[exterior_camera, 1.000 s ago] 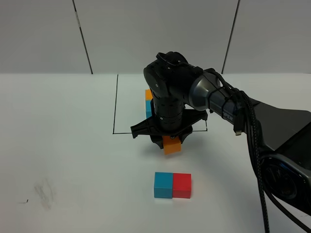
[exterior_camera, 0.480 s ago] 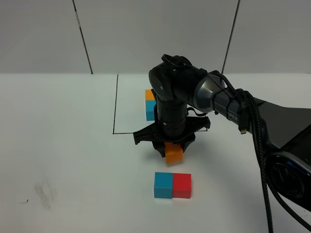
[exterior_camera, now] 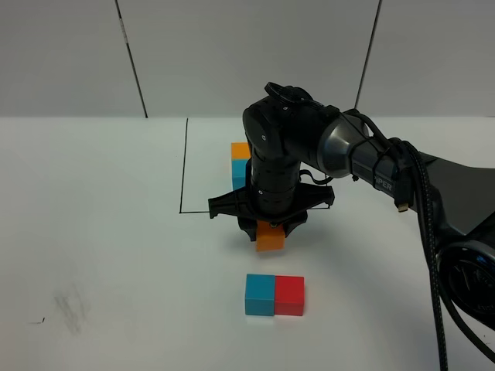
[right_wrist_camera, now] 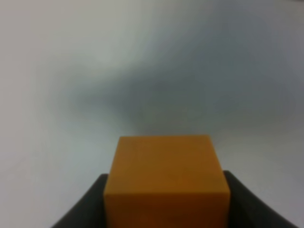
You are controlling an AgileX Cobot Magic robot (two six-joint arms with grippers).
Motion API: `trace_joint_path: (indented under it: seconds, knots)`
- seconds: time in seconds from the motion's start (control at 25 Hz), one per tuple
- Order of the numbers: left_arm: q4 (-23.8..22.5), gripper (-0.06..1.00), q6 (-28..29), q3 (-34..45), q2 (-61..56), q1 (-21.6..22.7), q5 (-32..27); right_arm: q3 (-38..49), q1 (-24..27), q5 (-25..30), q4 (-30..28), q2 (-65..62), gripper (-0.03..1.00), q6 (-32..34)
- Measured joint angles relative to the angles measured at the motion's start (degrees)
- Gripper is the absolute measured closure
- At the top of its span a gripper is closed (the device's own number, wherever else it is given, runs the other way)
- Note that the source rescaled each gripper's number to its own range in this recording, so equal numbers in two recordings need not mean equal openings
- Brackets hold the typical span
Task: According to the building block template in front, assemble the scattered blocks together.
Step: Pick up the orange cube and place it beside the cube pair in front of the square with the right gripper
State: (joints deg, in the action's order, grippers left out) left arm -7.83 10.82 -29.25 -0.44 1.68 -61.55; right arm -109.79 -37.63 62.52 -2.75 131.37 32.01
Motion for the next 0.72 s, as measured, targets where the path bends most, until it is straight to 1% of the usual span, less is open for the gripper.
trace_joint_path:
  seconds: [0.16,0.32,0.72]
  knots:
    - [0.0,0.13,0.0,0.0,0.0,0.0,0.0,2.9,0.0,-3.3,0.3,0.0,0.97,2.7]
    - [0.0,0.13,0.0,0.0,0.0,0.0,0.0,5.5,0.0,-3.5,1.3,0.0,0.97,3.3]
    - [0.0,0.13,0.0,0.0,0.0,0.0,0.0,5.6,-1.2,-4.4,1.7,0.0,0.97,3.5]
